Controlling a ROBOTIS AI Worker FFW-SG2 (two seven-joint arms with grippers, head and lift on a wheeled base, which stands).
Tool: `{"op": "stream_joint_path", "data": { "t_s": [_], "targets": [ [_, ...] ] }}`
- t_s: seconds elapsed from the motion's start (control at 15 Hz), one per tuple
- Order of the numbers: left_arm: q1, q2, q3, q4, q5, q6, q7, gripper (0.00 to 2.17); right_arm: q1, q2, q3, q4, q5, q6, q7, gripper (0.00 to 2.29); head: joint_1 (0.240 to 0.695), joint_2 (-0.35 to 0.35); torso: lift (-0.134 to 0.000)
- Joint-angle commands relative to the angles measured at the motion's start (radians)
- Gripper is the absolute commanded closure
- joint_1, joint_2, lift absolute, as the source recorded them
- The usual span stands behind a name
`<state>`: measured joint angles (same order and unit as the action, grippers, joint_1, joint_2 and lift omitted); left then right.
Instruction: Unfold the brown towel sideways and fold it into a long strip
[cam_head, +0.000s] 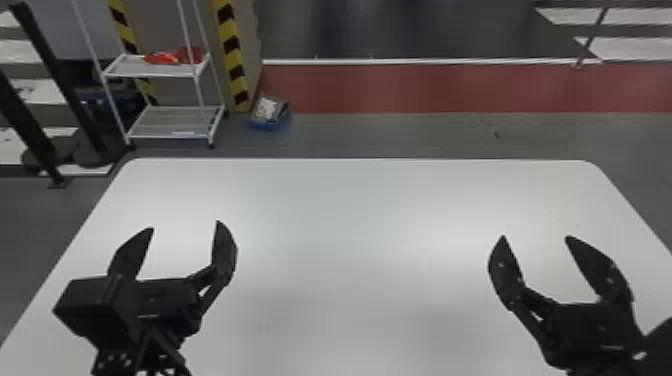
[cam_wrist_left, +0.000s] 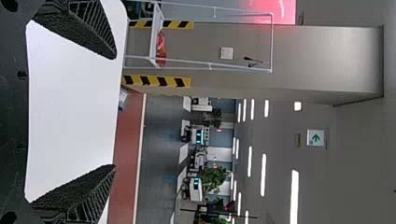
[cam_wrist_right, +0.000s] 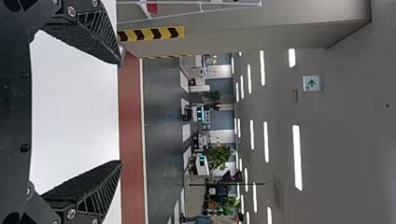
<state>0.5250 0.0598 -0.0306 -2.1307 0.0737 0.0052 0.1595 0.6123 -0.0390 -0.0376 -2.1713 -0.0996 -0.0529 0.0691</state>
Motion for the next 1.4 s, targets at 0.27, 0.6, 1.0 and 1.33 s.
{"op": "stream_joint_path", "data": {
  "t_s": [0.27,0.6,1.0,1.33],
  "targets": [
    [0.003,0.0,-0.008,-0.002,0.0,0.003,0.0,0.03,0.004,0.001,0.002,-0.005,0.0,0.0,0.0,0.12,0.695,0.02,-0.121],
    [0.009,0.0,-0.006,-0.002,0.0,0.0,0.0,0.03,0.009,0.002,0.004,-0.013,0.0,0.0,0.0,0.12,0.695,0.016,-0.121],
    [0.017,0.0,-0.009,-0.009,0.0,0.0,0.0,0.03,0.017,-0.001,0.004,-0.022,0.0,0.0,0.0,0.12,0.695,0.016,-0.121],
    [0.024,0.0,-0.008,-0.011,0.0,-0.006,0.003,0.03,0.01,0.002,0.015,-0.021,0.001,0.003,0.0,0.12,0.695,0.02,-0.121]
  ]
}}
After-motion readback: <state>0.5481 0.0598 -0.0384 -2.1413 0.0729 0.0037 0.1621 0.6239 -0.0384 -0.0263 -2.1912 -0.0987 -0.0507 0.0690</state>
